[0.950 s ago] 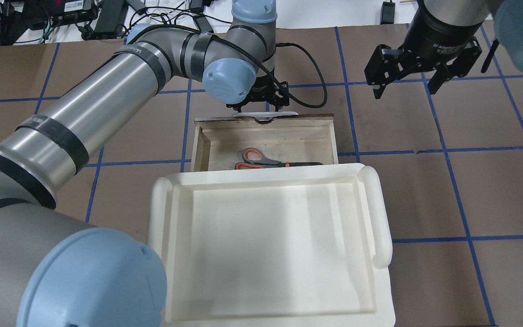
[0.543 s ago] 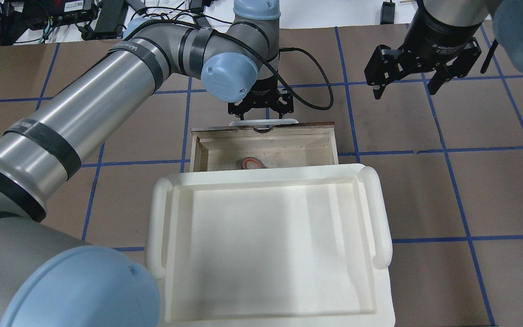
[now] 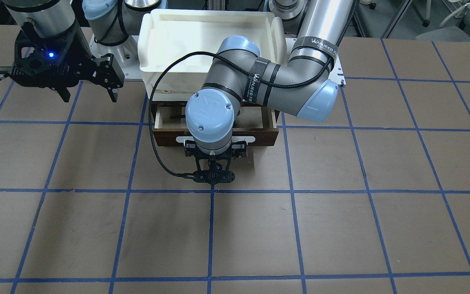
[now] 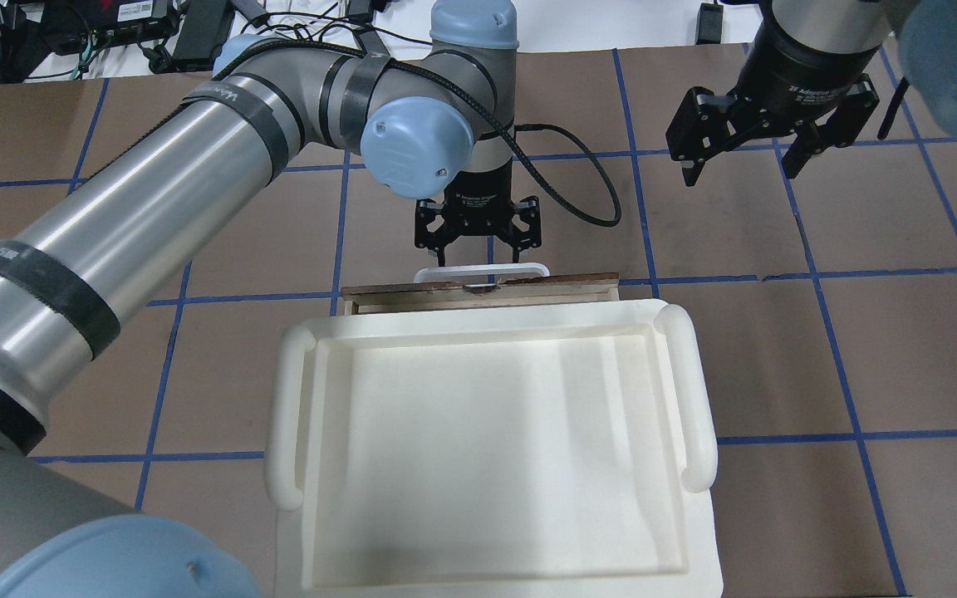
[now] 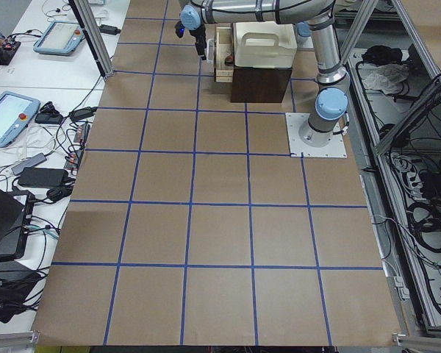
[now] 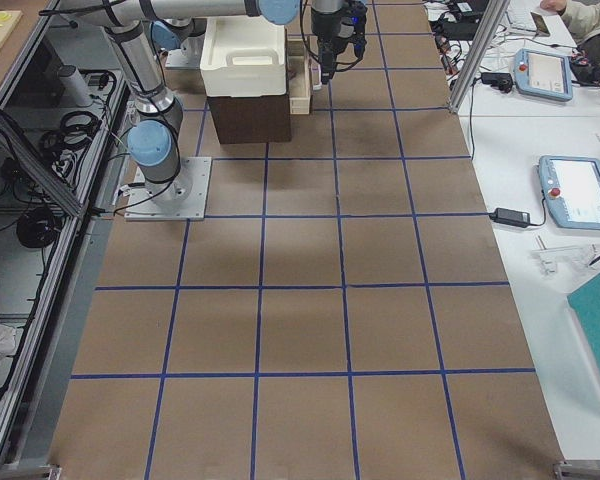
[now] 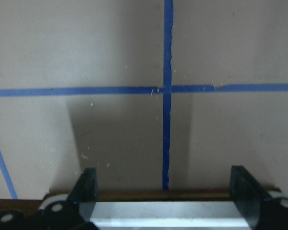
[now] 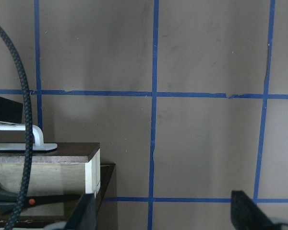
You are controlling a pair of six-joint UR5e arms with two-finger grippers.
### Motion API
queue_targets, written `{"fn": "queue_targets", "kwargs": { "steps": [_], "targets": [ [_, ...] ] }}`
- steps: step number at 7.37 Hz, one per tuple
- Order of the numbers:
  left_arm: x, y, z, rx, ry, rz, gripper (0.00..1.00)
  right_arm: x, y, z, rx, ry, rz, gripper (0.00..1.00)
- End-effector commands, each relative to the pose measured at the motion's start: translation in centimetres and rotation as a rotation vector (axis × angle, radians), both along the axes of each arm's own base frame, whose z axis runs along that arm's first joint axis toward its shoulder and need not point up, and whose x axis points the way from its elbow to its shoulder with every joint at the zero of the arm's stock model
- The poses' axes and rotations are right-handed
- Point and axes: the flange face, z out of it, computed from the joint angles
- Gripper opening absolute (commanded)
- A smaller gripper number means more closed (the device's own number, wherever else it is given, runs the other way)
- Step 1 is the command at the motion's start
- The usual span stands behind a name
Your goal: Put scissors in drawer and close it
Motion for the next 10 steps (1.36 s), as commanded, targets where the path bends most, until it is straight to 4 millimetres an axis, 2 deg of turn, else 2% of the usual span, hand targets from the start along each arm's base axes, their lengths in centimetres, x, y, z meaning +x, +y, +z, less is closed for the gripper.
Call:
{"fn": "queue_targets", "kwargs": {
  "steps": [1, 3, 4, 7, 8, 9, 10],
  "targets": [
    [0.4, 2.7, -0.5, 0.091, -0.001, -0.025, 1.0, 0.1, 0.1, 0.1, -0.005, -0.007, -0.001, 1.0],
    [1.2, 5.6, 0.1, 0.186, -0.024, -0.057, 1.0, 0.1, 0.1, 0.1, -0.001, -0.004, -0.001, 1.0],
    [1.5, 5.3, 0.2, 0.169, -0.014, -0.073, 1.0, 0.0, 0.1, 0.1, -0.002, -0.003, -0.002, 1.0],
    [1.6, 2.6, 3.6, -0.064, 0.041, -0.139, 1.0, 0.1, 0.2, 0.3, -0.007, -0.009, 0.001, 1.0],
    [2.1, 1.8, 5.3, -0.133, 0.064, -0.133, 1.0, 0.1, 0.2, 0.3, -0.007, -0.006, 0.001, 1.0],
    [2.7, 1.5, 8.9, -0.2, 0.073, -0.174, 1.0, 0.1, 0.1, 0.2, -0.008, -0.01, 0.001, 1.0],
    [3.2, 2.2, 14.5, -0.298, 0.09, -0.174, 1.0, 0.1, 0.0, 0.2, -0.01, -0.009, 0.003, 1.0]
  ]
}}
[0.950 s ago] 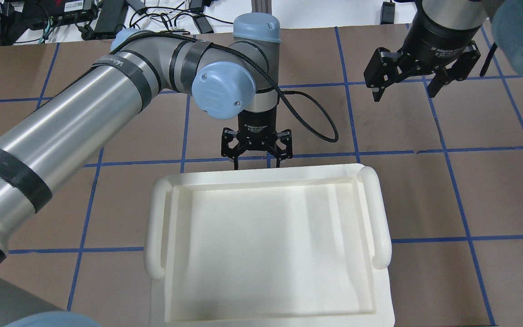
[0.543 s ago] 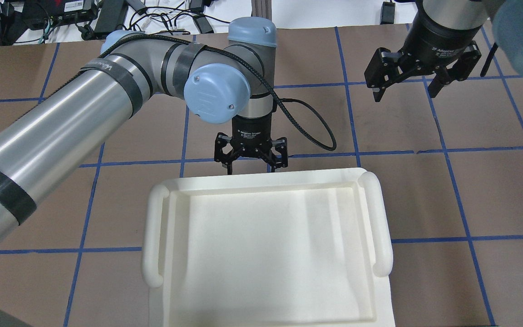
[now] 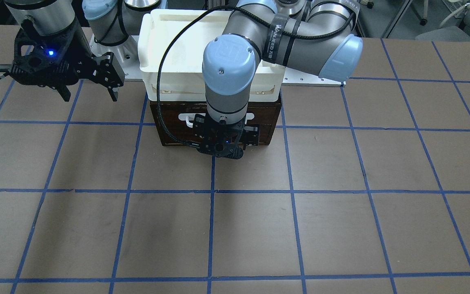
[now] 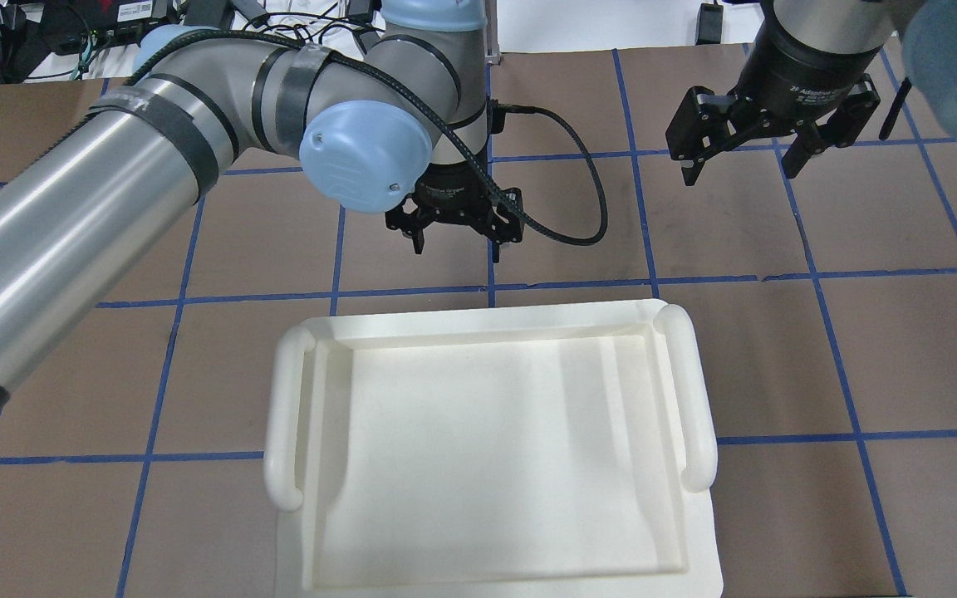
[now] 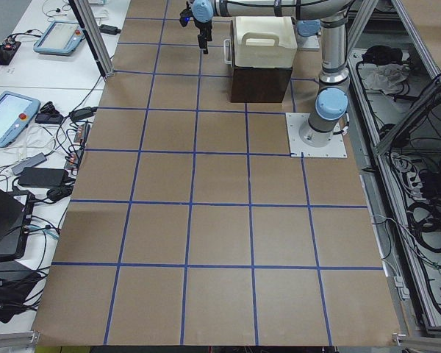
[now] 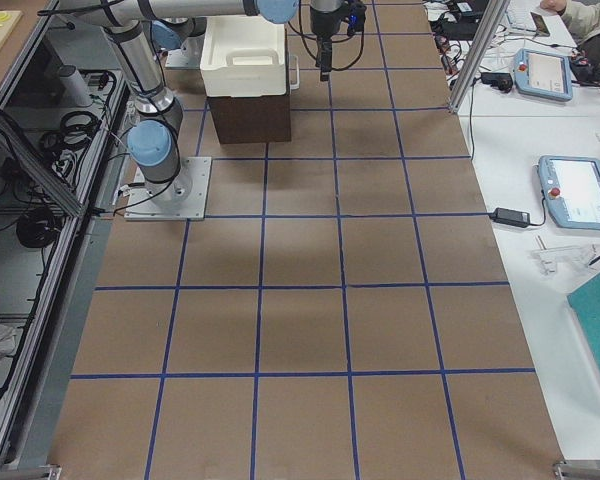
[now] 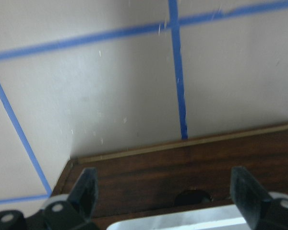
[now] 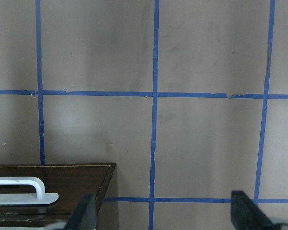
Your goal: Put scissors in drawer and close it
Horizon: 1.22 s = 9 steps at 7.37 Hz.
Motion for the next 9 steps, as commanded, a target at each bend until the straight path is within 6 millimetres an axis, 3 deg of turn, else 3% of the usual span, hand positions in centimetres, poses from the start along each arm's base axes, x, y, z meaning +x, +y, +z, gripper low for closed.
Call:
{"fn": "queue_targets", "kwargs": {
  "steps": [1, 2, 3, 4, 5, 6, 9],
  "targets": [
    [1.9, 2.2, 10.2, -0.186, 0.006, -0.008, 1.0, 0.0, -0.2, -0.1, -0.004, 0.0, 0.0, 1.0],
    [3.6, 4.4, 13.1, -0.219, -0.043, 0.012, 1.0, 0.0, -0.2, -0.1, -0.003, 0.001, 0.0, 1.0],
    [6.6, 7.7, 15.7, -0.148, -0.07, 0.042, 1.0, 0.0, -0.1, -0.2, 0.0, 0.001, 0.0, 1.0],
    [10.0, 8.6, 17.6, -0.15, -0.068, 0.079, 1.0, 0.0, 0.0, -0.2, 0.005, 0.001, 0.0, 1.0],
    [13.5, 7.5, 18.1, -0.166, -0.056, 0.146, 1.0, 0.0, 0.0, -0.1, 0.0, 0.001, 0.0, 1.0],
    [15.0, 6.9, 17.0, -0.138, -0.003, 0.14, 0.99, 0.0, -0.2, -0.1, -0.006, 0.001, 0.0, 1.0],
    [16.6, 6.2, 17.3, -0.182, 0.044, 0.141, 1.0, -0.1, 0.0, -0.2, 0.003, 0.011, 0.001, 1.0]
  ]
}}
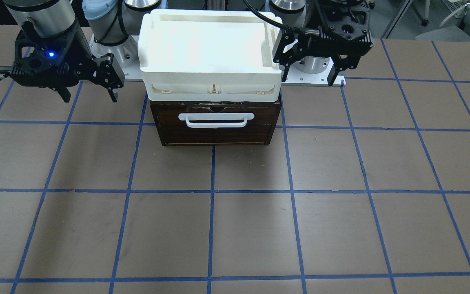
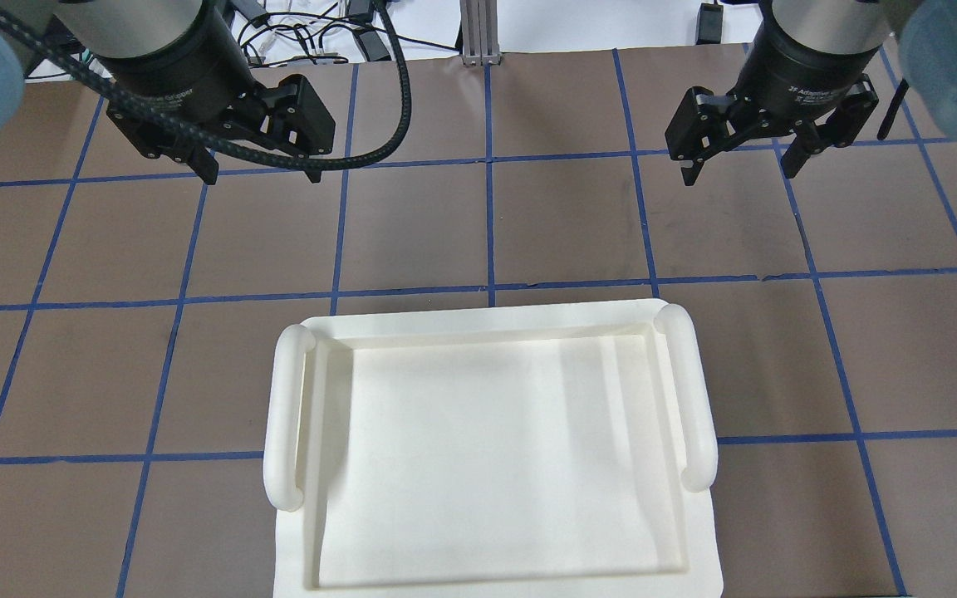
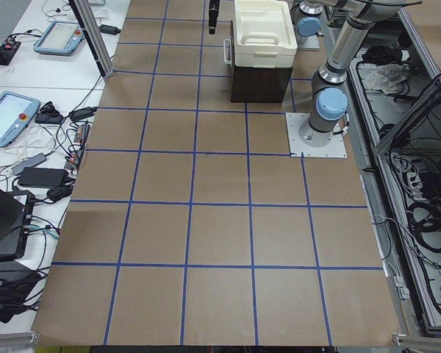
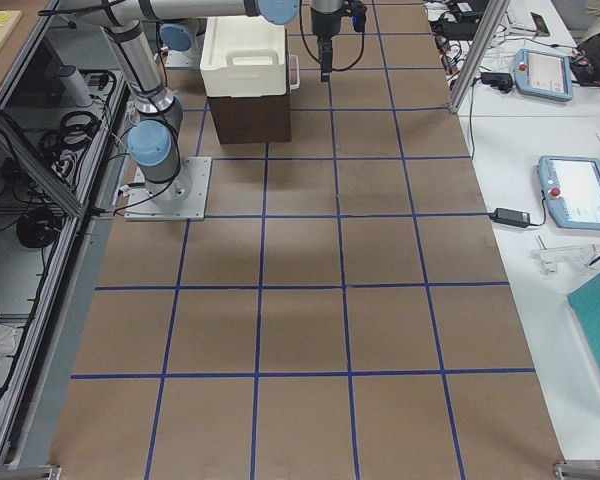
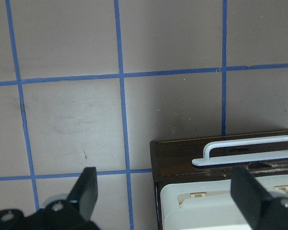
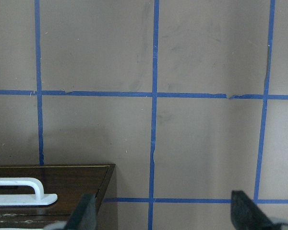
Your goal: Put scissors in drawer and close it
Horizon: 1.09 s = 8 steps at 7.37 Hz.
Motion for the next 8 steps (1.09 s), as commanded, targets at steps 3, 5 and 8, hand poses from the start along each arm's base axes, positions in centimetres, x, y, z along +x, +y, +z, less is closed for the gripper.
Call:
{"fn": "queue_targets", "kwargs": {
  "steps": [3, 5, 8],
  "targets": [
    [0.79, -0.27, -0.21, -0.006, 0.007, 0.007, 1.0, -0.01, -0.04, 0.04, -0.004, 0.001, 0.011, 1.0],
    [0.8, -0.2, -0.15, -0.006, 0.007, 0.007, 1.0, 0.04, -0.04, 0.04, -0.004, -0.003, 0.011, 1.0],
    [0.84, -0.07, -0.16, 0.0, 0.003, 0.007, 1.0, 0.05, -0.03, 0.17, -0.01, -0.005, 0.014, 1.0]
  ]
}}
